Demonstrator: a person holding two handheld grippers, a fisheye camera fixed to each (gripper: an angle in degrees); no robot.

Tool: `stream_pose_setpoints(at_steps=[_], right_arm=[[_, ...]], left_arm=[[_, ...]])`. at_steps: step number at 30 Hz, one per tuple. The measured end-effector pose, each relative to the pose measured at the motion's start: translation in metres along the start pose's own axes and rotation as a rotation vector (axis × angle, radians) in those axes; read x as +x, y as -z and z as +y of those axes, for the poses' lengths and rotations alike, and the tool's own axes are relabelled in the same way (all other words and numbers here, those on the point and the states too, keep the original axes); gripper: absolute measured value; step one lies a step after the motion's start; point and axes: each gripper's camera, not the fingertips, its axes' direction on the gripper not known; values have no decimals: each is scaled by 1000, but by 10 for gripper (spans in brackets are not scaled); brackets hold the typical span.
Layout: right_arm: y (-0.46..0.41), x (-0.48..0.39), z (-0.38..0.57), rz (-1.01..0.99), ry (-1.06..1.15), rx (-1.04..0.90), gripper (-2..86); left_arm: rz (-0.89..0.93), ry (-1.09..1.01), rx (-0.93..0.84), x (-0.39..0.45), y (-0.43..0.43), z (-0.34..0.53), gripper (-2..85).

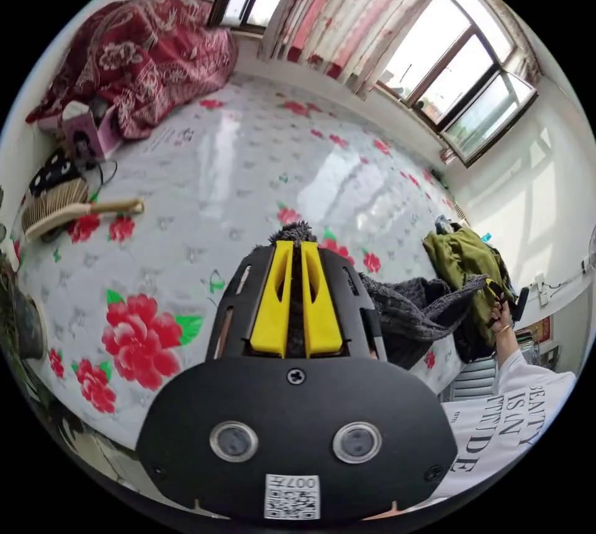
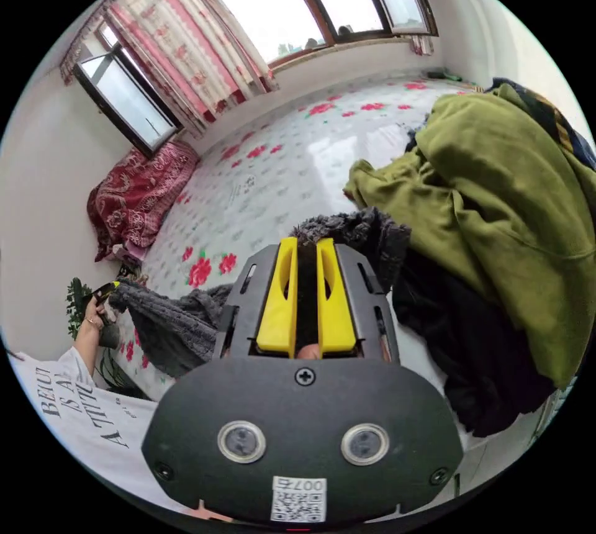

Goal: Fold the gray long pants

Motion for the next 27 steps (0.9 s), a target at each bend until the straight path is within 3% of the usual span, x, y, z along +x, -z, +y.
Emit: stream_pose_setpoints(at_steps=[4, 7, 14, 19, 21, 25, 27], right_arm=[[86, -44, -47, -143, 95, 205, 42], [145, -58, -48, -269, 119, 293, 41], [211, -22, 29, -396, 59, 254, 32], [207, 13, 87, -234, -49, 113, 16], [177, 51, 115, -41, -273, 24, 25], [123, 67, 150, 23, -293, -117, 48], [97, 46, 167, 74, -157, -164, 64]], left_arm=[[-7, -148, 221, 36, 102, -33, -3], [-38, -188, 269, 35, 153, -11, -2], [-167, -128, -5, -8, 167, 77, 2], [-239, 82, -357, -74, 81, 163, 20], [-240, 219, -487, -101, 41, 197, 27], [-235, 359, -460, -112, 12, 241, 44], [-230, 373, -383, -108, 24, 244, 49]])
